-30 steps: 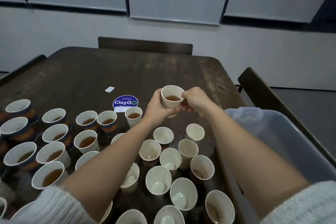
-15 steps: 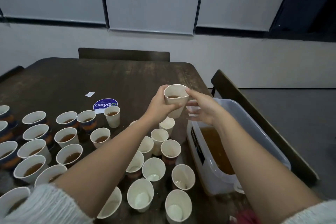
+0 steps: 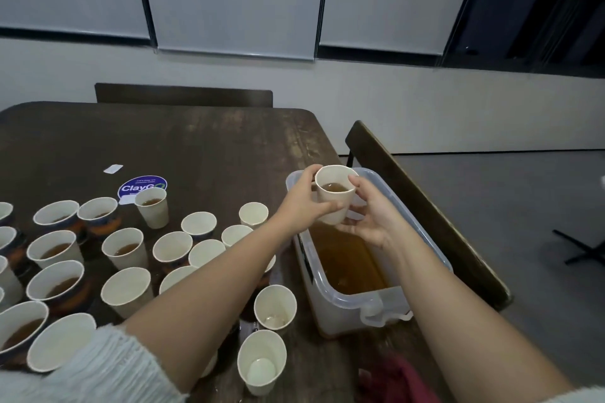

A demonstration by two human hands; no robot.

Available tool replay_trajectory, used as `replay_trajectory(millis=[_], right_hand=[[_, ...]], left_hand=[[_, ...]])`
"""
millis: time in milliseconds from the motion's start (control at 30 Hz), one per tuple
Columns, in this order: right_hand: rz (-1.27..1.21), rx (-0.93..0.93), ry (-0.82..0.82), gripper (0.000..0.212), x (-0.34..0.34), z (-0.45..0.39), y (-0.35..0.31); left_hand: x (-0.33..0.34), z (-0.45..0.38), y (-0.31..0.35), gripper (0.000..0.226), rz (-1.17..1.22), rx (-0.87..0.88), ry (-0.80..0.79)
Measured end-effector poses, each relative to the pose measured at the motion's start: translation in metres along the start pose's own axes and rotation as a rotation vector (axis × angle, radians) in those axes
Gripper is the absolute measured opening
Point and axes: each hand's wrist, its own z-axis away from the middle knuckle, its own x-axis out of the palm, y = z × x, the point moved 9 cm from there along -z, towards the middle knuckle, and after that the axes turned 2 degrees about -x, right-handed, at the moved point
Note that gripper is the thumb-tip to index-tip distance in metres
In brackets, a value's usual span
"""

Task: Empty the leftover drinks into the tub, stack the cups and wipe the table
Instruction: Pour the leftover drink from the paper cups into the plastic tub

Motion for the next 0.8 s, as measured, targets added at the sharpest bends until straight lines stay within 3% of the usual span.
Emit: replay_trajectory(millis=[167,267,333,533,800], right_hand=[[0.187,-0.044,0.103,0.050,-0.038,-0.013,0.001],[0.300,-0.094,0.190,0.038,-0.053,-0.021,0.001],[0.361,-0.147,0.210,0.030,-0.057,-0.024,0.001],[0.464,-0.269,0.245,0.048,-0.068,-0.042,-0.002],[0.535,-0.386,0.233,0.056,-0.068,-0.055,-0.003]], left_hand=[[0.005,0.000,-0.044,0.074,-0.250,-0.165,-0.005],[0.004,0.006,-0.075,0.071,-0.550,-0.262,-0.043],[0.005,0.009,-0.086,0.066,-0.622,-0.259,-0.073],[0.011,0.012,-0.089,0.058,-0.419,-0.203,-0.008],[0.015,0.015,-0.097,0.054,-0.318,-0.207,-0.007]])
